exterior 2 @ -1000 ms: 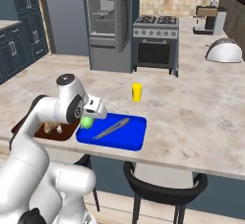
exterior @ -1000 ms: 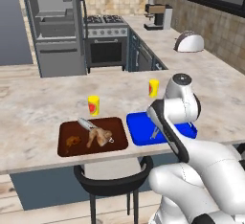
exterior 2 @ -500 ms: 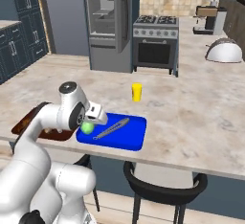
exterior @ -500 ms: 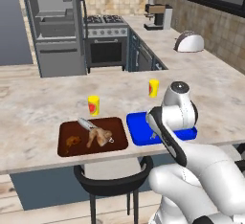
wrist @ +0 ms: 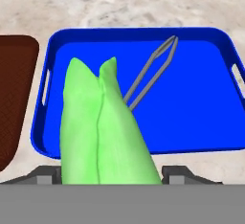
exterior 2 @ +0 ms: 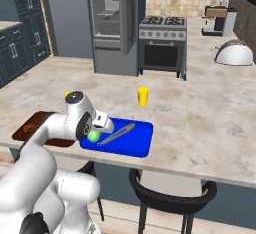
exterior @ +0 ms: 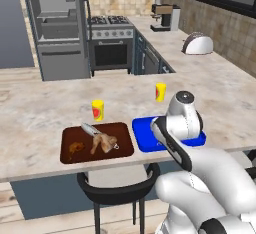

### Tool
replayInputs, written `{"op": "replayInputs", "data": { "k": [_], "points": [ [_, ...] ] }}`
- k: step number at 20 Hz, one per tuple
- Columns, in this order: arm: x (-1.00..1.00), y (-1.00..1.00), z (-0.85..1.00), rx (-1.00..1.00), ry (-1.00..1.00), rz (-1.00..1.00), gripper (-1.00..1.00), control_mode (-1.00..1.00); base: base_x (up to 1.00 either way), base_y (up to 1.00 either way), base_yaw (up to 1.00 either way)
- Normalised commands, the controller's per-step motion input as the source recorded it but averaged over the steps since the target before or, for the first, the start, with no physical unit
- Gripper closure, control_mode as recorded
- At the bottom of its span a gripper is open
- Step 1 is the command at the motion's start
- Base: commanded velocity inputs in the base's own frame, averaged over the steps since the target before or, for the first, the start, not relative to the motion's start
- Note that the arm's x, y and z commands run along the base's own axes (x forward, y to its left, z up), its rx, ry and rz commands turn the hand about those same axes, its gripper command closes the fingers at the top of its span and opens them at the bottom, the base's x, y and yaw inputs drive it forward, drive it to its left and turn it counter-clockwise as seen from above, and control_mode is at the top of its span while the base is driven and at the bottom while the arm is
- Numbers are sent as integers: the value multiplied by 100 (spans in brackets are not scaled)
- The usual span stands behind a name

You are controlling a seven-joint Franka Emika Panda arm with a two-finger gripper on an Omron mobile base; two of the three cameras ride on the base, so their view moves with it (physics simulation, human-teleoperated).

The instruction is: Gather the corn and avocado from the fridge and place them on a tray on the dining counter. Then gather the chicken drumsticks from the fridge and place them on the other tray.

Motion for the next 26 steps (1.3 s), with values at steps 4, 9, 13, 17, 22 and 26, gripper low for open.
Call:
{"op": "replayInputs", "data": {
  "k": [4,9,13,17,22,26],
  "points": [
    [22,0,-8,3,0,0,100,-100,0,0,0],
    [23,4,-12,2,0,0,100,-100,0,0,0],
    [15,5,-19,1,1,0,100,-100,0,0,0],
    [7,3,-21,1,1,0,100,-100,0,0,0],
    [4,1,-20,1,1,0,100,-100,0,0,0],
    [8,1,-18,1,0,0,100,-100,0,0,0]
  ]
}}
